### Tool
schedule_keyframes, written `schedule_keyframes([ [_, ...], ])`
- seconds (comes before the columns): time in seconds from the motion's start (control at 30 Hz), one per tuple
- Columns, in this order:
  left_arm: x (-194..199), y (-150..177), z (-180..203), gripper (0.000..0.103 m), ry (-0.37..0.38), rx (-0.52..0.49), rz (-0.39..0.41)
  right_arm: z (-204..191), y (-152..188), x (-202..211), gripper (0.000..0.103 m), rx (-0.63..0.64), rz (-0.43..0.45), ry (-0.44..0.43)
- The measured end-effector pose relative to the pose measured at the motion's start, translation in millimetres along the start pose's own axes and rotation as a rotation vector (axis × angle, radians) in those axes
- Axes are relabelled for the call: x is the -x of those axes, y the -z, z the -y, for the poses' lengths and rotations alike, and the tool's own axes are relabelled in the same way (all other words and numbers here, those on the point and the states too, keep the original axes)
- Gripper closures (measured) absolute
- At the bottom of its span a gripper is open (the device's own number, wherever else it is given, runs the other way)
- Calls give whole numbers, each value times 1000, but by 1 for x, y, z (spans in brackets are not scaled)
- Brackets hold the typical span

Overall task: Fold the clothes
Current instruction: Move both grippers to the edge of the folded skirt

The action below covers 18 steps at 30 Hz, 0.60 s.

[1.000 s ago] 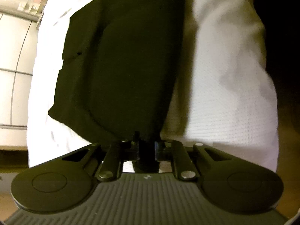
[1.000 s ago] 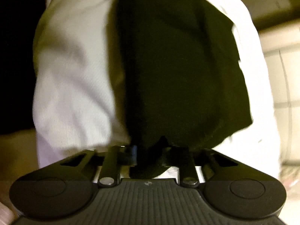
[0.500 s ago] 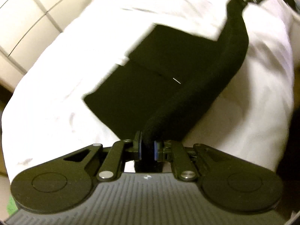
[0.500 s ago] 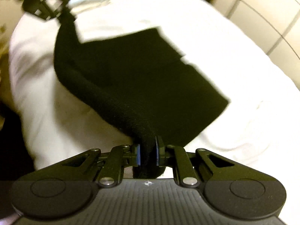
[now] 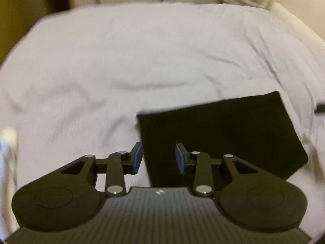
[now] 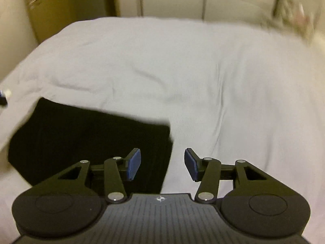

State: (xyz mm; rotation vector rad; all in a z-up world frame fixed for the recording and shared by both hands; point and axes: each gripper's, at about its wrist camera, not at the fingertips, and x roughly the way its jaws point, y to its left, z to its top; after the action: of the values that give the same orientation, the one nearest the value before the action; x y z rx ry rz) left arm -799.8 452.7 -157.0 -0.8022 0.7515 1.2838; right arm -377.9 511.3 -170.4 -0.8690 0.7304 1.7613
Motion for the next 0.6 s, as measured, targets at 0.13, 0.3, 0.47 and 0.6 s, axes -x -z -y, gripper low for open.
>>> schedule_keyframes([
  [0.13,-27,10,-2,69,3,44,-55,9,27,-18,52,-103,-90,-34],
  [0.3,-41,38,-4,66,-10,102,-109,7,45,-47,48,-206,-150,-69],
  [0.47,-42,70,-13,57,31,211,-161,9,64,-65,46,-273,-175,-83],
  [0.6,-50,89,-11,70,66,246,-207,14,87,-74,45,-368,-174,-120],
])
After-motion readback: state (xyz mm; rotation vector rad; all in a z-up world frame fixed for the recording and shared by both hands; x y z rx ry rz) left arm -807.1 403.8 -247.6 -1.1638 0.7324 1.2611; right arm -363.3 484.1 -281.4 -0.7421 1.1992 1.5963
